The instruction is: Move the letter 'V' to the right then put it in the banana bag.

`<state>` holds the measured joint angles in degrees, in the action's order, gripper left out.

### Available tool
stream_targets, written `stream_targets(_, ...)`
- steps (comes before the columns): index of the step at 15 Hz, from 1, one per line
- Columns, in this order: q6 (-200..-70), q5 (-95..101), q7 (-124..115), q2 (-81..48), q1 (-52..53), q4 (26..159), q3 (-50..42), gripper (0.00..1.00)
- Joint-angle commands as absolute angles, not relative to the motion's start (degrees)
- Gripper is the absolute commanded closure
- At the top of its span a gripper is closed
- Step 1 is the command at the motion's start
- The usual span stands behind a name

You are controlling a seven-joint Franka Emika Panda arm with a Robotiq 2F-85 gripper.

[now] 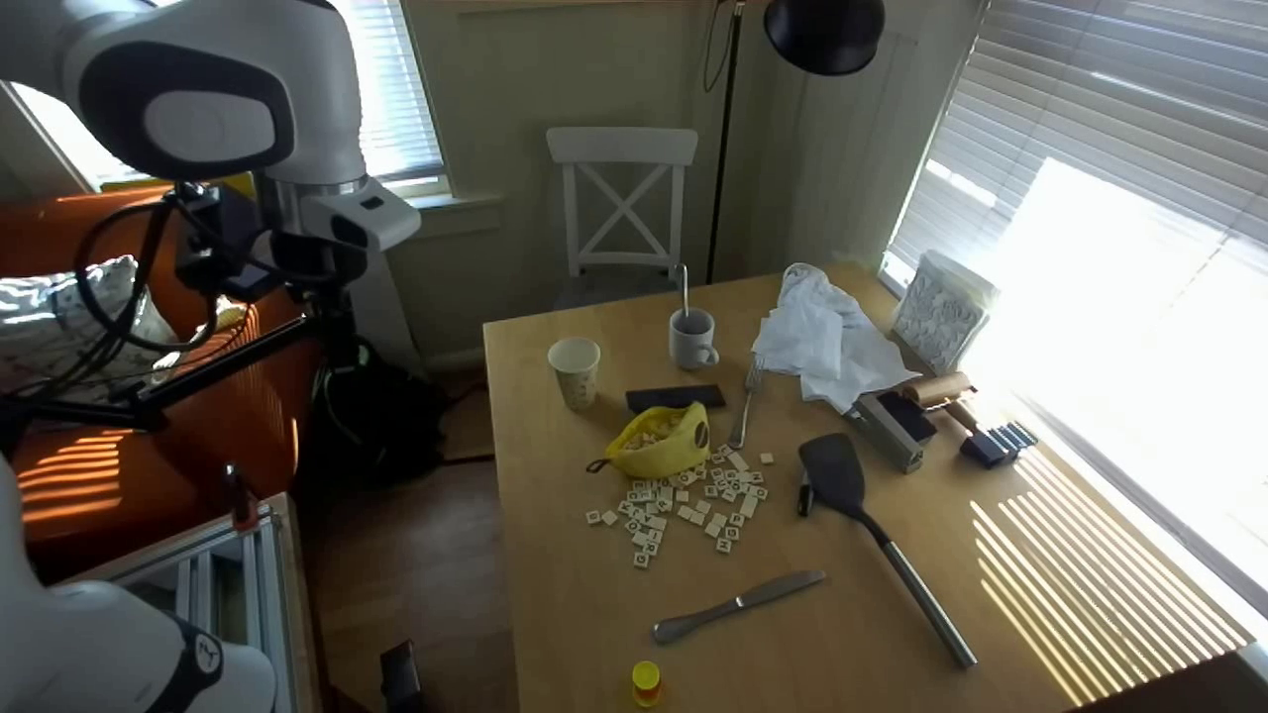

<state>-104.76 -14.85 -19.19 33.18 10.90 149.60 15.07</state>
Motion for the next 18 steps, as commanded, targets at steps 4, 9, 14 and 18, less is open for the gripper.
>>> stream_targets(4, -110.78, -8.3, -20.06, 31.94, 5.09, 148.39, 12.96, 0.0)
stream_targets(9, -115.49, -4.18, -21.02, 30.82, 0.1, 145.48, 10.36, 0.0)
stream_targets(14, -119.27, -1.16, -20.79, 28.93, -2.36, 142.07, 8.97, 0.0)
stream_targets(18, -118.06, -2.22, -20.03, 30.5, -1.28, 143.69, 8.59, 0.0)
